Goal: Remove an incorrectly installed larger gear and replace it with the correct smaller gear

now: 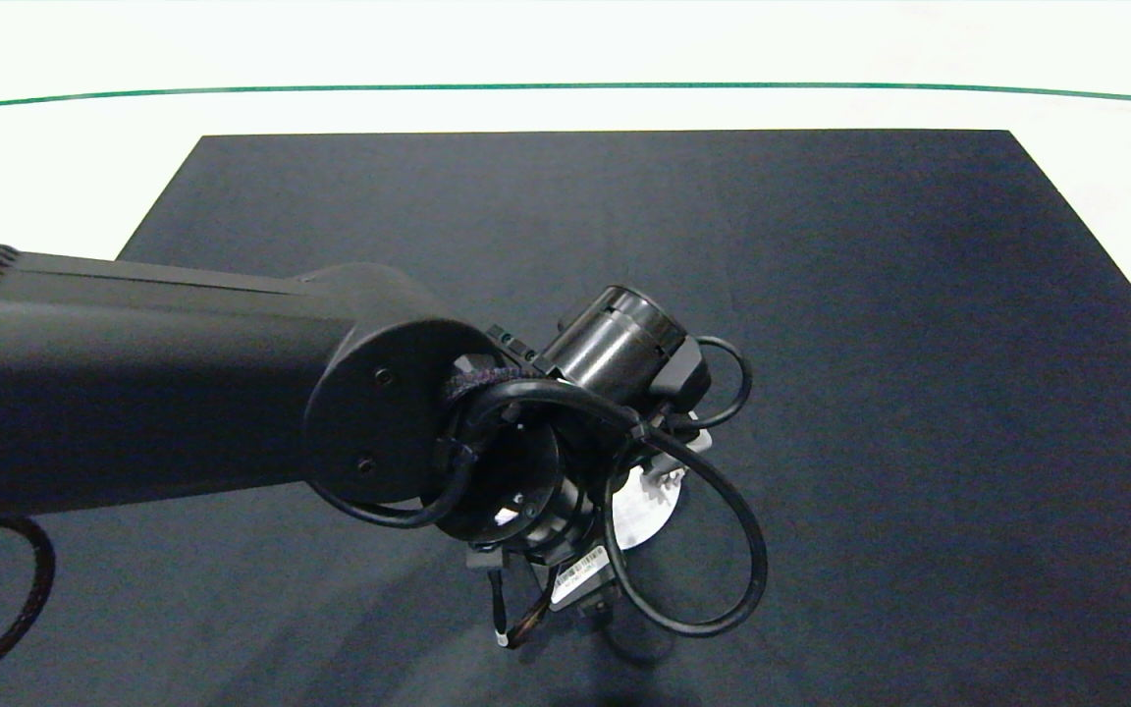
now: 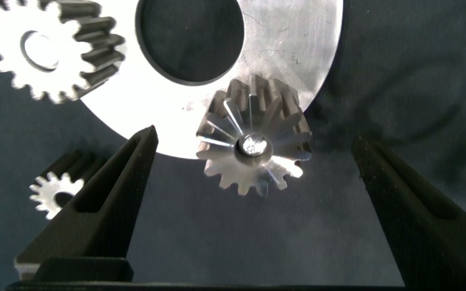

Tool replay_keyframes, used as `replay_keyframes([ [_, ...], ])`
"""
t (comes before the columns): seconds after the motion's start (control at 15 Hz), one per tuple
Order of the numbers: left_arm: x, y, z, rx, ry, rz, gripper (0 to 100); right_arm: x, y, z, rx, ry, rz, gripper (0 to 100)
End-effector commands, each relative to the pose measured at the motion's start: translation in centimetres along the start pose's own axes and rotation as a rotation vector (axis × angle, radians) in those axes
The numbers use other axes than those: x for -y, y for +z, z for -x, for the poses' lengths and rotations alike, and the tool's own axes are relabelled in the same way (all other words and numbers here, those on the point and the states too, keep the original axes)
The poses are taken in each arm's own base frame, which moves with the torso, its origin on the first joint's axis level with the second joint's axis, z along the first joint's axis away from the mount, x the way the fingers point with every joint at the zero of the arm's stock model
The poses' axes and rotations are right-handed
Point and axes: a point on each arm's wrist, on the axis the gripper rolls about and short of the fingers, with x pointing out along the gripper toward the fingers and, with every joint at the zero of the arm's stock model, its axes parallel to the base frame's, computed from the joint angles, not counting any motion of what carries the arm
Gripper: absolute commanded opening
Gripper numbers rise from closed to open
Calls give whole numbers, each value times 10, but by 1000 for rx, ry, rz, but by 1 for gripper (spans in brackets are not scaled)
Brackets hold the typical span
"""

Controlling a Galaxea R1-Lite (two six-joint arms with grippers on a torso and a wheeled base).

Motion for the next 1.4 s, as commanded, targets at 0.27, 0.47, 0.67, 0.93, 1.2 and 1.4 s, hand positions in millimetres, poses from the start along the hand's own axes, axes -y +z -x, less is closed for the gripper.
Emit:
replay_keyframes([
  [0.27,-2,2,-6,-14,3,1,100,0,0,0,-5,2,0,100],
  [0.47,-4,0,-8,-21,6,8,100,0,0,0,-3,2,0,100],
  [0.67,-4,-1,-9,-25,5,7,96,0,-1,0,-5,2,0,100],
  [0.93,-3,0,-10,-27,3,5,87,0,-1,-1,-11,2,-1,100],
  [1.2,-3,0,-10,-28,2,3,80,0,-1,-1,-8,2,0,100],
  [1.4,-1,1,-12,-29,0,5,74,0,-2,0,-3,3,1,100],
])
